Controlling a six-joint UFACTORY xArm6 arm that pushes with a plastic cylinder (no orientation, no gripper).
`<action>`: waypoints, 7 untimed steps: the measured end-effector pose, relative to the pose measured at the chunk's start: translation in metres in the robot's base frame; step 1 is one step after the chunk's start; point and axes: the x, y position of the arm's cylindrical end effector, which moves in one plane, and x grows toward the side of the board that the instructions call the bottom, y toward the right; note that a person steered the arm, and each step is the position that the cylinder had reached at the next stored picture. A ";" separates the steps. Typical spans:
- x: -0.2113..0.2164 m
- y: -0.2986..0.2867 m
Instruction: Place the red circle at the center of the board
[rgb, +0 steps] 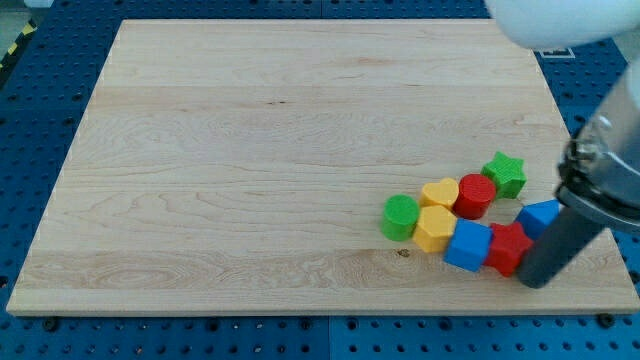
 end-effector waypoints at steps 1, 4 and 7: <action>-0.025 -0.012; -0.129 -0.078; -0.089 -0.080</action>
